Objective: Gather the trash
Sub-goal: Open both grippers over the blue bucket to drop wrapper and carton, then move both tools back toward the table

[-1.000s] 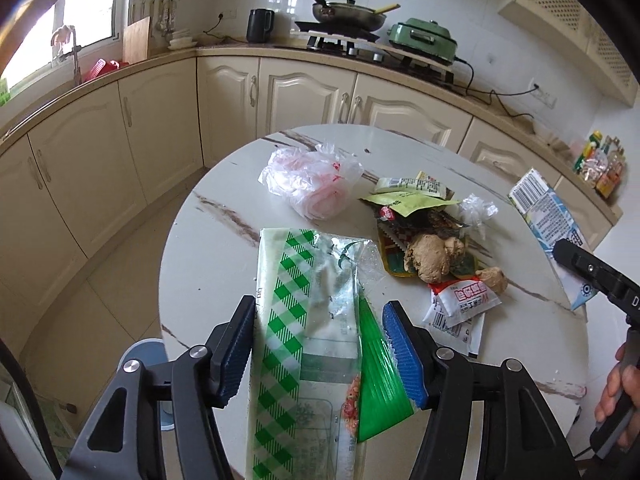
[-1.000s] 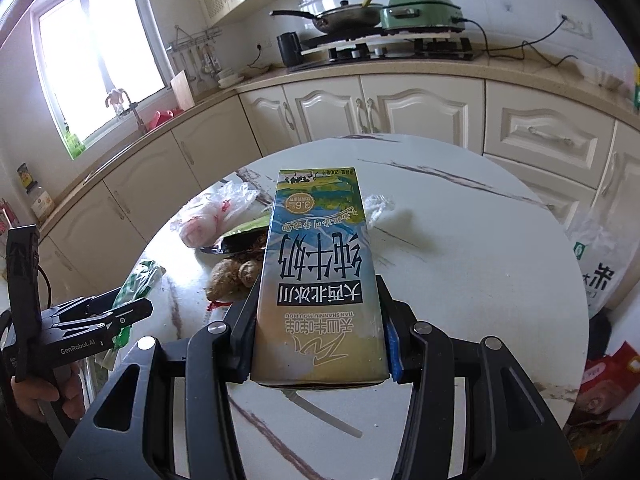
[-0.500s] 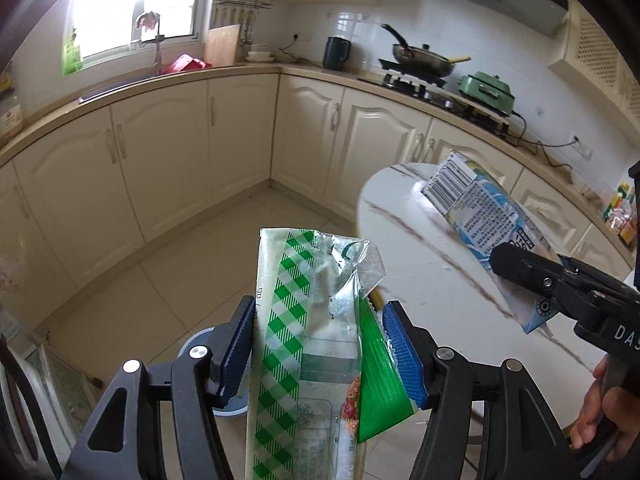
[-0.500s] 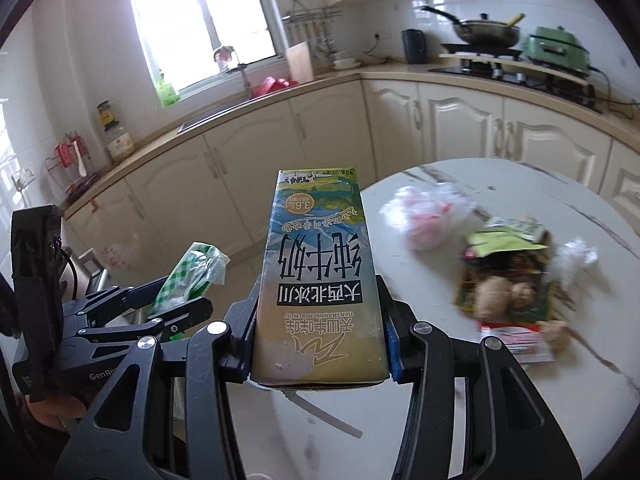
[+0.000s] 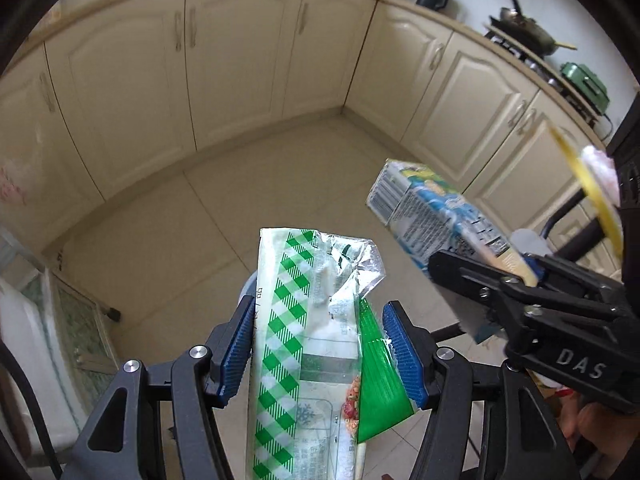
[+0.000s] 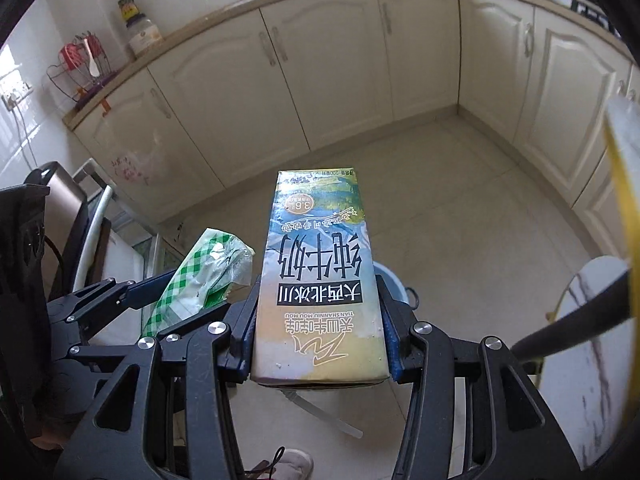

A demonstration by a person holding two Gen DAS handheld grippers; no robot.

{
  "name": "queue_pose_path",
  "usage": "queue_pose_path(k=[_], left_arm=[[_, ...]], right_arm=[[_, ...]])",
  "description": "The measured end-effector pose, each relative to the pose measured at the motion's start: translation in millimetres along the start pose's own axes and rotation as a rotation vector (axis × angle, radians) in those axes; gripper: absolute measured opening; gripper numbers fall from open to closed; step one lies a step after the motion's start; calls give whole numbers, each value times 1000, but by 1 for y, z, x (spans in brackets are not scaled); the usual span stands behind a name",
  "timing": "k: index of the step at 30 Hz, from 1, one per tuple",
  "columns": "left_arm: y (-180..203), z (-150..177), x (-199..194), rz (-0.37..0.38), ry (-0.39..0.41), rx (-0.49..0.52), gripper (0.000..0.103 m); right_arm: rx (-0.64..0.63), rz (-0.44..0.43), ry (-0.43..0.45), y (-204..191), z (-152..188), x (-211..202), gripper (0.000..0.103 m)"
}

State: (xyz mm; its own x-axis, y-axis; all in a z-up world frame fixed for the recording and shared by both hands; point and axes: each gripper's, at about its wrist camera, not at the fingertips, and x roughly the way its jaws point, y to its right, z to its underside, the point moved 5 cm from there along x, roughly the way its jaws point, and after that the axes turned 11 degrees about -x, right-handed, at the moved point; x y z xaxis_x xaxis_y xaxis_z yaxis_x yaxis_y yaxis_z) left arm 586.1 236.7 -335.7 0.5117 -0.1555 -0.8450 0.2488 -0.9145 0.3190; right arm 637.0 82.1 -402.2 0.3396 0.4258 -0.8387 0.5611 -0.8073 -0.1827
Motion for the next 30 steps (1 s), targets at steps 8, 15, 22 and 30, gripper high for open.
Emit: queue_pose_path(k=[8,15,22,30], left_arm=[[-36,-28,80,7,-91,-73,59],[-44,-41,120,12,-108,-103,60],[-44,-36,134,-34,-92,-131,76],[-32,-35,65,-82,18,-153,76]], right_arm=[[135,-94,-98,32,7,108,50],[204,-70,-105,67,12,132,67],[151,11,-78,73,6,111,76],[93,36,-16,55,-13,68,80]])
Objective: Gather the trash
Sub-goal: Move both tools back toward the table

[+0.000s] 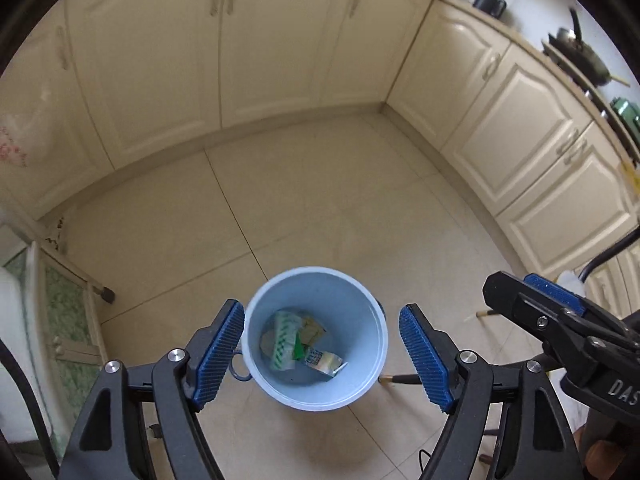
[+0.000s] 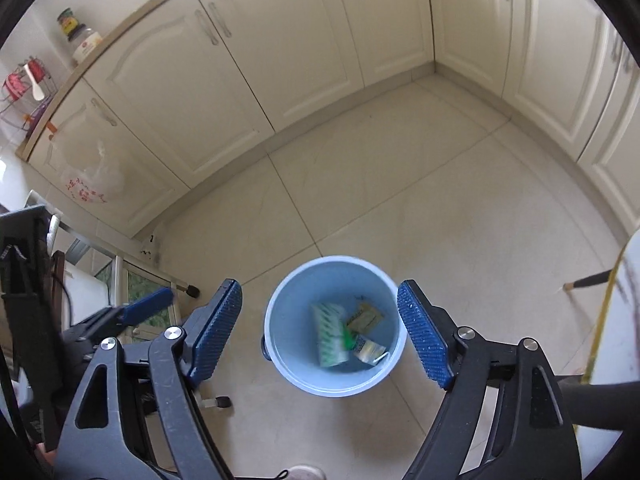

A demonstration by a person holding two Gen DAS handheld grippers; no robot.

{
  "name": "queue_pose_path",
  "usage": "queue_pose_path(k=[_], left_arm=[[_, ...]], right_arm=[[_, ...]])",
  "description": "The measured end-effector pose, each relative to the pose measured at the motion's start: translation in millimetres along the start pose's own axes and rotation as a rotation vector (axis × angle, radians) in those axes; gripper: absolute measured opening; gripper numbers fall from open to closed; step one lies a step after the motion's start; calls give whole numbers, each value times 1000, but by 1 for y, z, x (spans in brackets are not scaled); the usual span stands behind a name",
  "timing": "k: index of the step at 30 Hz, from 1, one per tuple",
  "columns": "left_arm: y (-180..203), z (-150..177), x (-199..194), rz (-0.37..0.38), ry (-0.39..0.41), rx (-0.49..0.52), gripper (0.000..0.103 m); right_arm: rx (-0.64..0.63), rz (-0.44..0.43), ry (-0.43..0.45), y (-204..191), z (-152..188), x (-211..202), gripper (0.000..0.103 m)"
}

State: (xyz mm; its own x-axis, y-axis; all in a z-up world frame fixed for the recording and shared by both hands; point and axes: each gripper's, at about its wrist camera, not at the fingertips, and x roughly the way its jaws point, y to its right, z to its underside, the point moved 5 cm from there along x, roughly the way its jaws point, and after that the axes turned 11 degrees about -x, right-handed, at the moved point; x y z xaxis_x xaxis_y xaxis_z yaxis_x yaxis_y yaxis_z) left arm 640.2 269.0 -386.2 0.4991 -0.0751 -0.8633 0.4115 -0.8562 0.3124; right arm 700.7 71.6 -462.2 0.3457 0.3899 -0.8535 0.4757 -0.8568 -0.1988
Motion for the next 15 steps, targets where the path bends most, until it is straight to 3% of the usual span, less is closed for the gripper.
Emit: queue_pose_path(k=[4,8,12,15], left_arm=[[4,-1,-66,-41,121,9,76],[19,10,-140,-35,243,32,83],[51,33,-211,-12,373,57,87],[81,66,-264,37,449,85,90]], right_arm=[[-47,11,59,-24,-12,-45,85],[-88,6,161,-49,-16,-113,87],[-126,62,292,-64,-10,-199,98],[-147,124,381,-70,1,-263,98]])
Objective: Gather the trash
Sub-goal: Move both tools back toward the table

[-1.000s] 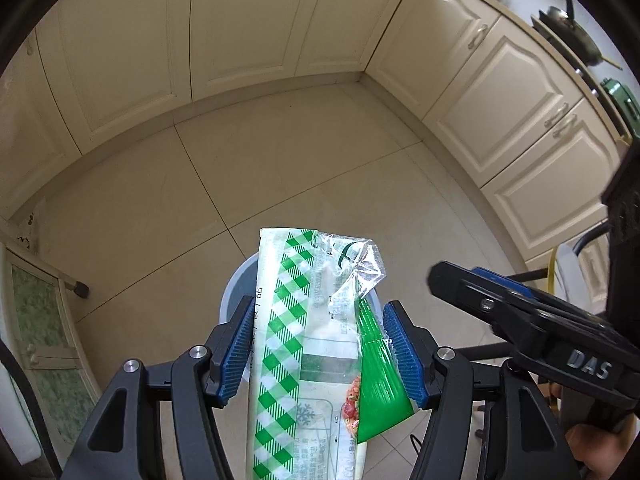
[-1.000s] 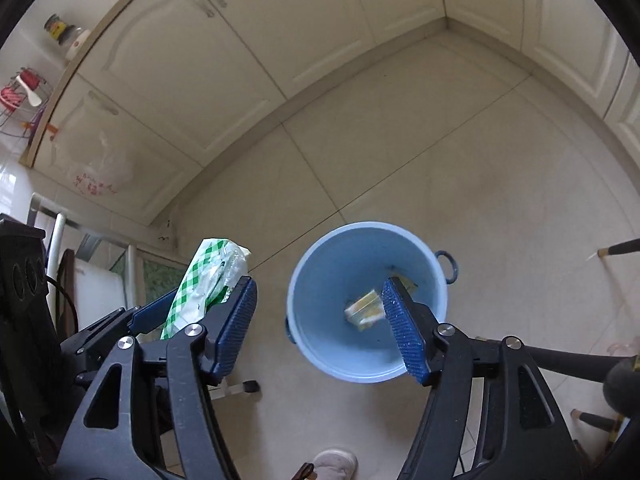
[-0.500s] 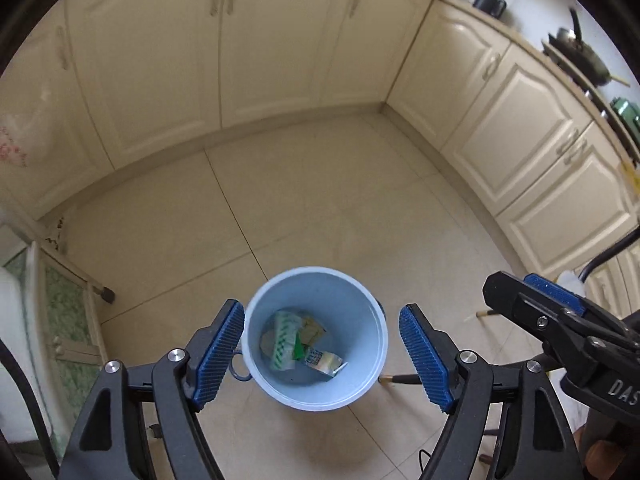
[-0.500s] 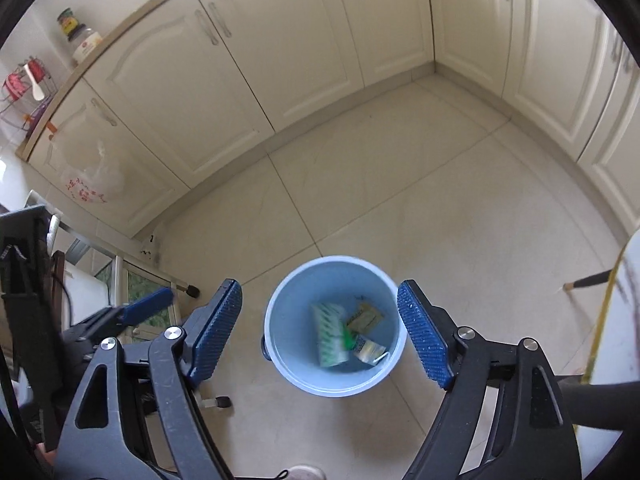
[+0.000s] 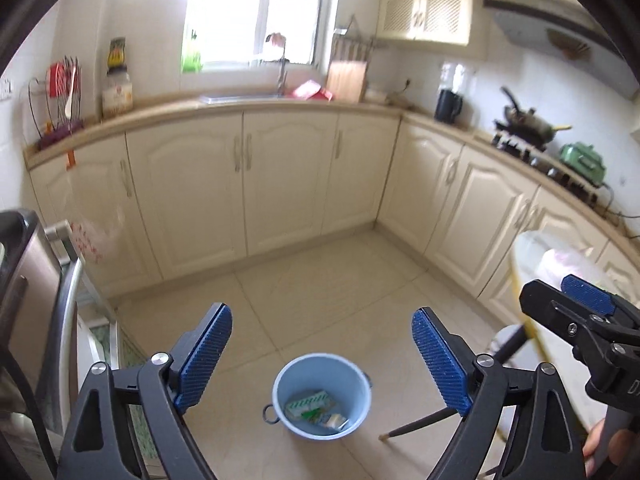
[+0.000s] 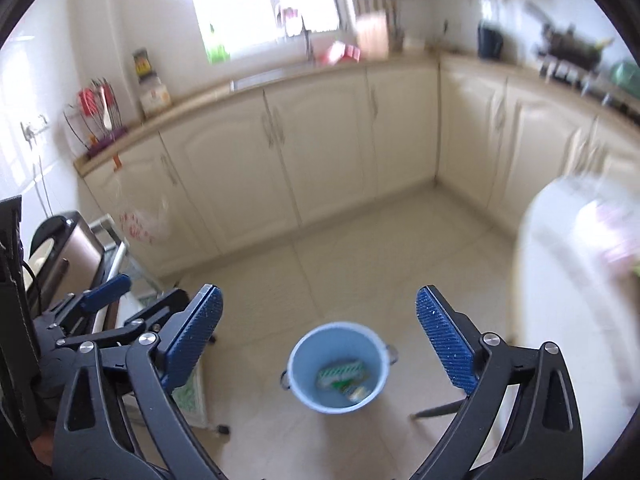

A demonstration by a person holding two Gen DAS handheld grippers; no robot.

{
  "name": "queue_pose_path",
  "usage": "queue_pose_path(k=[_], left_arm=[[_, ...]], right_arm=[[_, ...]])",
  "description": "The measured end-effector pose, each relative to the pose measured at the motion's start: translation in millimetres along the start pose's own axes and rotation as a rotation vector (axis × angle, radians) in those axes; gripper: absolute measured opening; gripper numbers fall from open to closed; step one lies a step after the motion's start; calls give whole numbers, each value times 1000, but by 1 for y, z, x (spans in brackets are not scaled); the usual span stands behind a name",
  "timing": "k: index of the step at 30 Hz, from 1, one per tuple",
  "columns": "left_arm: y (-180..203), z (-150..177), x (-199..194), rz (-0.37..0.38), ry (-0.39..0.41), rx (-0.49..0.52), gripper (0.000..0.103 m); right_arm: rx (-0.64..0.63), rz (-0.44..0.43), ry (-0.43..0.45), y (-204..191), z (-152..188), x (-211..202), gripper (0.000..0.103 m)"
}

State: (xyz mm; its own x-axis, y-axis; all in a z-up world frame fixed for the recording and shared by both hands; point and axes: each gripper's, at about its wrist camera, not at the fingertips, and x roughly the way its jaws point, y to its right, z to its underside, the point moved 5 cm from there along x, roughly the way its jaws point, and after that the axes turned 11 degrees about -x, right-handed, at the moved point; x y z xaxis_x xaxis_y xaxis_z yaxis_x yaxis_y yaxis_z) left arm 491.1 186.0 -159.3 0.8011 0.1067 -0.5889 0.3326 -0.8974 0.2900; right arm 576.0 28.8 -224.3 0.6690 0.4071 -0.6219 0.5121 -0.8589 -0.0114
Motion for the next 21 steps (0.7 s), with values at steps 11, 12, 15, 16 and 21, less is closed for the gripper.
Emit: queue_pose_path(k=[11,12,15,16,21], left_arm=[[82,62,-202,141,243,96,102],[88,70,-217,159,260,102,102],[88,101,-254,200,300,122,102],[92,107,-268,207,319,127,102],[76,151,-318,237,401,142,102]], right_arm=[[-17,228,232,18,-8,-225,103],[-10,239,251,17,-6,-244,103],[-5,290,300,19,-3,-291,103],[-8,310,314,21,-1,-307,103],[-7,385,391,17,6,-378,103]])
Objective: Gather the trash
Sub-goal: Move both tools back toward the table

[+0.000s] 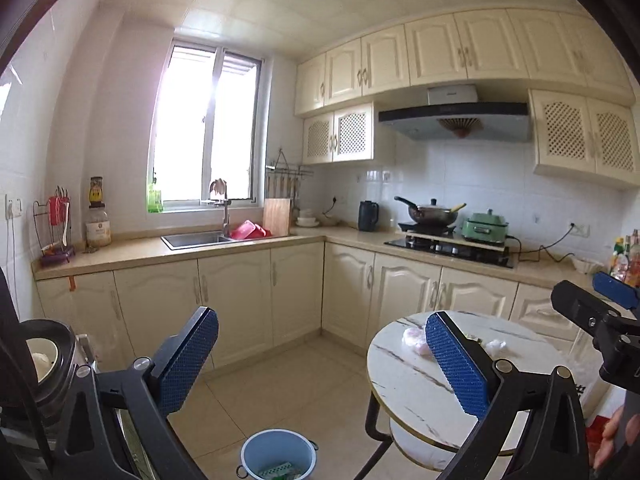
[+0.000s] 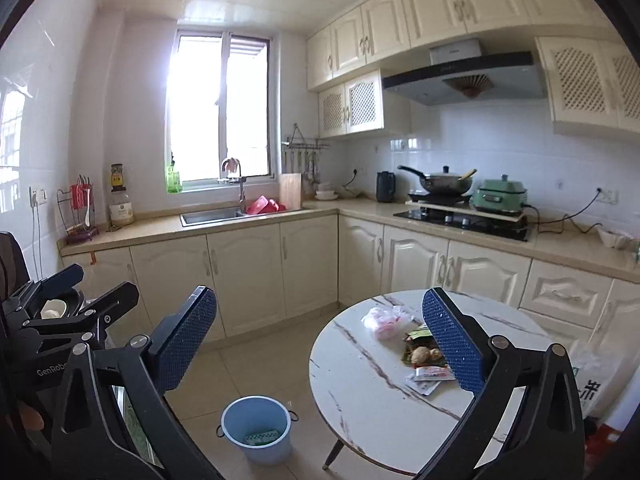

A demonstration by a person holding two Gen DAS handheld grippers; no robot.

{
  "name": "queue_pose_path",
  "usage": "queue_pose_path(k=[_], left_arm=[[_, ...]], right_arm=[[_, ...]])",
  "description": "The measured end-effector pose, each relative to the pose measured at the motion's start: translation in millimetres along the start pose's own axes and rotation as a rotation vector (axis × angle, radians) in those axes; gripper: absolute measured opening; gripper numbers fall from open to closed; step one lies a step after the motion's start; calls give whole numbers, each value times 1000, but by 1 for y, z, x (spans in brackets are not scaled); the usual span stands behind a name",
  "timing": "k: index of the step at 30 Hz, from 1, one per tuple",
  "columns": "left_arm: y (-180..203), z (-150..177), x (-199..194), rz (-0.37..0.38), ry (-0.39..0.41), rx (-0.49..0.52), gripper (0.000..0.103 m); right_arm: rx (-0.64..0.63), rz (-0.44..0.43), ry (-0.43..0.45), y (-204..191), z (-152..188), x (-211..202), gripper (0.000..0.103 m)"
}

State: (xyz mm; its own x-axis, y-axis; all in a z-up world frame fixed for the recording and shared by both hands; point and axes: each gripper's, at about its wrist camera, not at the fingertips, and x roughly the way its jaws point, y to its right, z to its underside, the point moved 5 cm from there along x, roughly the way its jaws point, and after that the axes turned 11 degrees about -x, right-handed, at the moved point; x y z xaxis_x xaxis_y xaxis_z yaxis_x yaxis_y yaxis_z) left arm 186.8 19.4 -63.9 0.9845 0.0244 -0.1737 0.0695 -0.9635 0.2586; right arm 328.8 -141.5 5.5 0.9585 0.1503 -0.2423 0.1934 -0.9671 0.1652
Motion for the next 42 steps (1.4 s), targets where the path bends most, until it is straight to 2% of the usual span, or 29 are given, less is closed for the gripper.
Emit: queue_pose_path(k=[1,7,12,17,22,26,30,37,42], left_arm=[[-4,15,-12,7,12,8,102],[2,57,-83,56,86,36,102],[-6,82,-102,82,86,54,102],[-13,85,-99,84,74,60,102],[-9,64,-64,89,53,68,102],[-8,61,-35,101,6,60,102],[9,48,19,132,-85,47,102],[42,66,99,187,-264,64,102],[87,70,178,233,-397,112,102]], right_arm=[[5,5,11,5,-1,-11,103],[22,106,70,25,-5,-61,103],[37,129,84,34,-6,-78,103],[44,143,78,41,-2,-77,103],[49,156,53,50,9,-68,103],[70,182,9,68,24,-54,103],[93,226,-75,97,51,-31,103],[150,268,-251,151,111,19,103],[203,276,-365,188,155,55,103]])
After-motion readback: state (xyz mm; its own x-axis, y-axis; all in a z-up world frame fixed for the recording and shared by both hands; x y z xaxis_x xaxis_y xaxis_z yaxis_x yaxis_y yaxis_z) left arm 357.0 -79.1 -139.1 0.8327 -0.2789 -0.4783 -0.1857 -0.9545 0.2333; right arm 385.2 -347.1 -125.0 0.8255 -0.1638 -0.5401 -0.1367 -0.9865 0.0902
